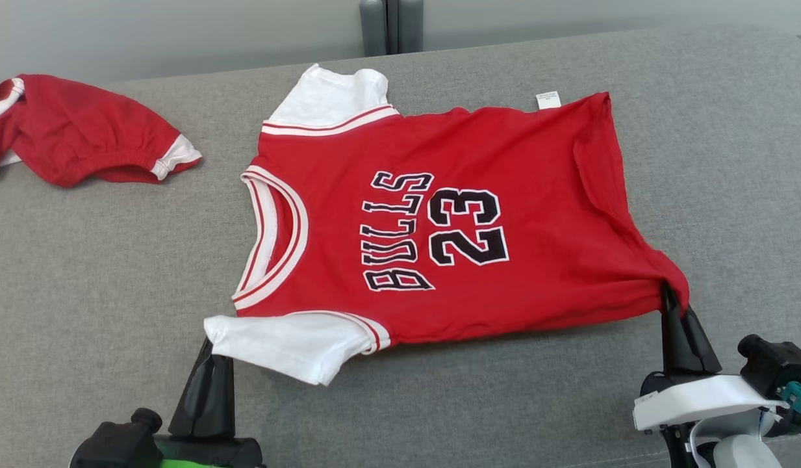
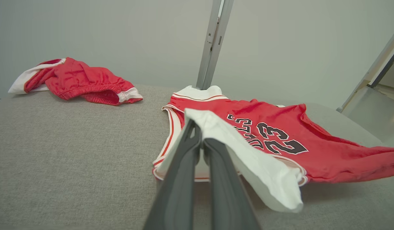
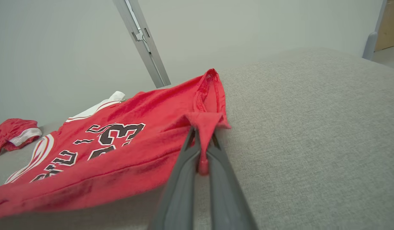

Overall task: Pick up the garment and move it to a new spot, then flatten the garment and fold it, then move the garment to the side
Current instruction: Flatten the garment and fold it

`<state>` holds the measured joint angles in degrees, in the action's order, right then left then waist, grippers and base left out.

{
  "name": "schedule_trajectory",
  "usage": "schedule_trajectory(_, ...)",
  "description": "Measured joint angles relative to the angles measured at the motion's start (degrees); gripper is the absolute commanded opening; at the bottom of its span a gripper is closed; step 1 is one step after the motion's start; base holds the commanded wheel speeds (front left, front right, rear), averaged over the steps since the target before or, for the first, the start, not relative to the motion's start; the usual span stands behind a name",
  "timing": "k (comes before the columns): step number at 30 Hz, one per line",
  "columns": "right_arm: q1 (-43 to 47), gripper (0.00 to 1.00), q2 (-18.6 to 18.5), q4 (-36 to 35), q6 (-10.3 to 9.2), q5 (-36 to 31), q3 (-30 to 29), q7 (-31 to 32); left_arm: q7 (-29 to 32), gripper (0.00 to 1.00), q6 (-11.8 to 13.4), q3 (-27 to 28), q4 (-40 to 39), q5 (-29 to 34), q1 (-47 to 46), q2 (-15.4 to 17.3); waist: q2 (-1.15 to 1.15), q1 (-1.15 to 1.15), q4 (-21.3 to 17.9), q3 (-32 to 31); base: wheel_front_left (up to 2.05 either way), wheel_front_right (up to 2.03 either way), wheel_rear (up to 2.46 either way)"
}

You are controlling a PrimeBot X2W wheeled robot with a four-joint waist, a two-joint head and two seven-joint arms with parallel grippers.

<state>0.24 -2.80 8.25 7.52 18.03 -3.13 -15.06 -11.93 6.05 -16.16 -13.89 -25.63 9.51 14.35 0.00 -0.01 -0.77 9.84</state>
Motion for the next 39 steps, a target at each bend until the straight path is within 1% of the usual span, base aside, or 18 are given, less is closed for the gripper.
schedule_trajectory(8, -3.7, 0.0, -0.02, 4.42, 0.0, 0.04, 0.94, 0.0, -1.01, 0.0, -2.12, 0.03, 6.47, -0.74, -5.0, -0.19, 0.0, 0.0, -0.03, 2.29, 0.0, 0.0, 0.0)
schedule_trajectory(15, -8.95, 0.0, -0.01, 6.58, 0.0, -1.3, 0.58, 0.01, -1.01, 0.0, -4.34, -0.86, 13.01, 0.24, -16.21, -0.77, 0.0, 0.0, -0.23, 4.97, 0.0, 0.0, 0.0)
schedule_trajectory(20, -13.56, 0.0, 0.0, 8.47, 0.0, -2.7, -0.32, 0.0, -1.76, 0.0, -5.58, -0.69, 20.28, 0.62, -25.79, -2.46, 0.0, 0.0, -0.48, 7.32, 0.0, 0.0, 0.0)
schedule_trajectory(27, -18.57, 0.0, -0.01, 11.21, 0.0, -3.14, -0.31, 0.0, -2.77, 0.0, -6.88, -0.14, 30.72, 1.35, -34.88, -4.27, 0.0, 0.0, -0.96, 10.49, 0.0, 0.0, 0.0)
schedule_trajectory(30, -20.07, 0.0, -0.01, 12.23, 0.0, -3.13, -0.12, 0.0, -2.87, 0.0, -7.14, 0.32, 33.99, 1.81, -37.74, -4.78, 0.0, 0.0, -1.2, 11.71, 0.0, 0.0, 0.0)
schedule_trajectory(31, -20.5, 0.09, 0.0, 12.44, 0.0, -3.14, -0.07, 0.0, -2.87, 0.0, -7.14, 0.4, 34.94, 2.09, -38.46, -4.91, 0.0, 0.0, -1.27, 12.04, 0.0, 0.0, 0.0)
schedule_trajectory(32, -20.91, 0.29, -0.01, 12.61, 0.0, -3.13, -0.01, 0.0, -2.97, 0.0, -7.14, 0.48, 36.07, 2.12, -39.18, -5.16, 0.0, 0.0, -1.35, 12.4, 0.0, 0.0, 0.0)
schedule_trajectory(33, -21.25, 0.6, 0.0, 12.74, 0.0, -3.13, -0.07, 0.01, -3.02, 0.02, -7.03, 0.59, 37.1, 2.44, -39.8, -5.43, 0.0, 0.0, -1.43, 12.73, 0.0, 0.0, 0.0)
schedule_trajectory(34, -21.6, 1.0, 0.0, 12.74, 0.0, -3.13, -0.19, 0.0, -3.03, 0.4, -6.95, 0.75, 38.08, 2.71, -40.33, -5.68, 0.0, 0.0, -1.51, 13.02, 0.0, 0.0, 0.0)
schedule_trajectory(35, -21.82, 1.0, -0.01, 12.63, 0.0, -3.13, -0.32, 0.0, -3.03, 1.0, -6.93, 0.89, 38.62, 2.93, -40.67, -5.86, 0.0, 0.0, -1.56, 13.21, 0.0, 0.0, 0.0)
schedule_trajectory(39, -22.06, 1.0, -0.01, 11.48, 0.0, -3.67, -1.56, 0.0, -3.1, 1.0, -6.92, 2.12, 38.62, 4.23, -41.98, -6.38, 0.0, 0.0, -1.62, 13.69, 0.0, 0.0, 0.0)
